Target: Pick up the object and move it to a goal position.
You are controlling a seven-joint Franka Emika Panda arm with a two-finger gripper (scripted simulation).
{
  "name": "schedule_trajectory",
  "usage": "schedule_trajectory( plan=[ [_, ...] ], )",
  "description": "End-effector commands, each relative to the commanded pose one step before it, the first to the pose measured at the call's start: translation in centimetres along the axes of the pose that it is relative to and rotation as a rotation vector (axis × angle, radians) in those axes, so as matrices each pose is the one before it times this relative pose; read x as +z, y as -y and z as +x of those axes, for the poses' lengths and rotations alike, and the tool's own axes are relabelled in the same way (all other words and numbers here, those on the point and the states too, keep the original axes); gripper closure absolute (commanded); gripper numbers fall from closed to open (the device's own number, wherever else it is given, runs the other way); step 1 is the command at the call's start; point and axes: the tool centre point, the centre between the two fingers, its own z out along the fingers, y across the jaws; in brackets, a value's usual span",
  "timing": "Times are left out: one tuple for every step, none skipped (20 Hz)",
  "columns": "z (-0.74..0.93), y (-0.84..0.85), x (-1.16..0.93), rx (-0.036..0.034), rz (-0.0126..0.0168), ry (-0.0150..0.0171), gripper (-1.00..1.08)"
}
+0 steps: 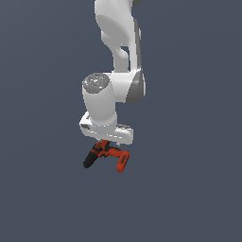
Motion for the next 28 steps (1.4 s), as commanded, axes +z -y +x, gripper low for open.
schedule_trajectory(
  plan=[
    [1.303, -1.978, 1.844, 0.07443, 0.00197, -0.00854, -0.6],
    [0.512, -0.723, 0.705, 0.02786, 0.00047, -0.00361, -0.6],
    [0.48, -0.68, 0.669, 0.02607, 0.00025, -0.00347, -0.6],
    [0.447, -0.637, 0.632, 0.0243, 0.00006, -0.00332, -0.6],
    [0.415, -0.593, 0.593, 0.02254, -0.00008, -0.00316, -0.6],
    [0.383, -0.55, 0.553, 0.0208, -0.00019, -0.00299, -0.6],
    [0.352, -0.506, 0.512, 0.01907, -0.00027, -0.0028, -0.6],
    [0.32, -0.461, 0.471, 0.01734, -0.00033, -0.0026, -0.6],
    [0.289, -0.417, 0.428, 0.01564, -0.00036, -0.00239, -0.6],
    [0.258, -0.374, 0.385, 0.01396, -0.00037, -0.00217, -0.6],
    [0.227, -0.33, 0.341, 0.01229, -0.00036, -0.00194, -0.6],
    [0.196, -0.286, 0.296, 0.01062, -0.00034, -0.0017, -0.6],
    [0.166, -0.241, 0.252, 0.00896, -0.00031, -0.00145, -0.6],
    [0.136, -0.199, 0.206, 0.00734, -0.00027, -0.0012, -0.6],
    [0.104, -0.152, 0.161, 0.00566, -0.00021, -0.00093, -0.6],
    [0.076, -0.111, 0.115, 0.00408, -0.00016, -0.00067, -0.6],
    [0.046, -0.067, 0.069, 0.00245, -0.0001, -0.00041, -0.6],
    [0.012, -0.013, 0.024, 0.00068, -0.00003, -0.00011, -0.6],
    [-0.103, 0.03, -0.081, -0.00393, -0.00067, 0.00178, -0.6],
    [0.0, 0.003, 0.038, 0.0, 0.0, 0.0, -0.6],
    [0.0, 0.008, 0.114, 0.0, 0.0, 0.0, -0.6],
    [0.0, 0.014, 0.191, 0.0, 0.0, 0.0, -0.6],
    [0.014, -0.022, 0.247, 0.00063, 0.00011, -0.00027, -0.6],
    [0.012, -0.018, 0.324, 0.00063, 0.00011, -0.00026, -0.6],
    [0.008, -0.013, 0.401, 0.00063, 0.00012, -0.00025, -0.6],
    [0.003, -0.01, 0.459, 0.00063, 0.00012, -0.00024, -0.6],
    [0.001, -0.015, 0.403, 0.00064, 0.00013, -0.00024, -0.6],
    [-0.015, 0.021, 0.345, 0.0, 0.0, 0.0, -0.6]
  ],
)
